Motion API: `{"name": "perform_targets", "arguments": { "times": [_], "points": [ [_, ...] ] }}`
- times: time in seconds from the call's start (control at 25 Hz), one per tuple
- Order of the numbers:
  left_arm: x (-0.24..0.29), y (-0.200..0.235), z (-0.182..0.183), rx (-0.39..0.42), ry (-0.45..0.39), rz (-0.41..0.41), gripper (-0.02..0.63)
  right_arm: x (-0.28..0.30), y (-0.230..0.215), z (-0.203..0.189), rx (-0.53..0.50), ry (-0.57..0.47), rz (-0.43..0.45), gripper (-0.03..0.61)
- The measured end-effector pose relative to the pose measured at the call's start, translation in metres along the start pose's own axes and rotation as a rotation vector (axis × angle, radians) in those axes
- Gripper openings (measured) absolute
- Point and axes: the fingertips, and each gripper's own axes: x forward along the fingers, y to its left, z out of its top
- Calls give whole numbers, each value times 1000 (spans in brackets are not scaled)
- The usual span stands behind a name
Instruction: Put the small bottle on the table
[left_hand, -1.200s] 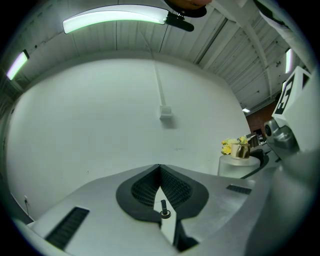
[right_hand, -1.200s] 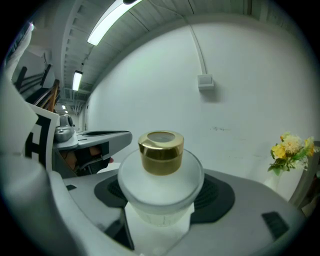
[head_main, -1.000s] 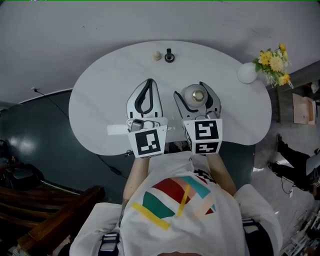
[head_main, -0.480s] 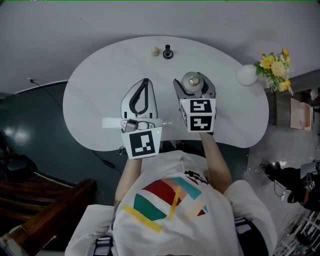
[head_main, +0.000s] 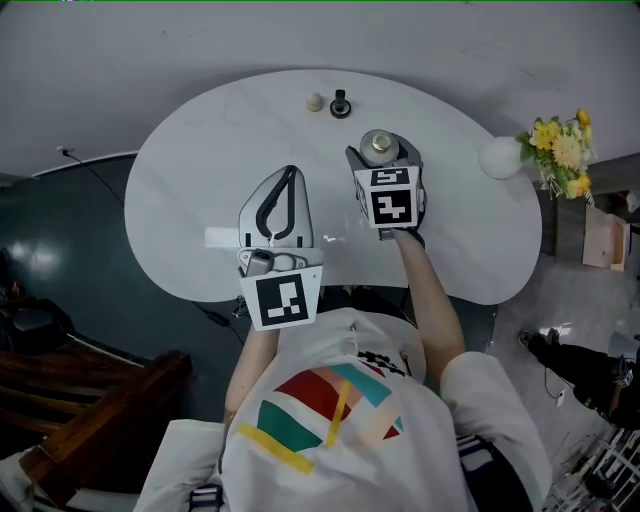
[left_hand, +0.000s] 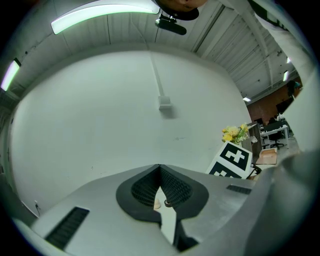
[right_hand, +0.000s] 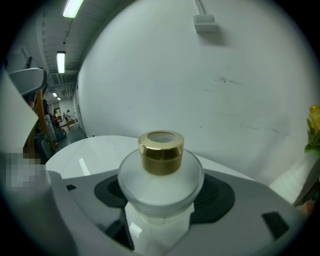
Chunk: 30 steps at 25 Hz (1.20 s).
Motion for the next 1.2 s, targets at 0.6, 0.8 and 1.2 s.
{"name": "perform_targets", "arguments": {
  "times": [0.6,0.8,1.2],
  "points": [
    [-8,-4,-17,113,80,-9,15,75,-4,-48,10,210,57,341],
    [-10,2,-24,108,102,17,15,84,-3,-54,-11,237,69,339],
    [-8,2,-28,115,121,29,15,92,-3,-55,-6,246,75,341]
  ]
}}
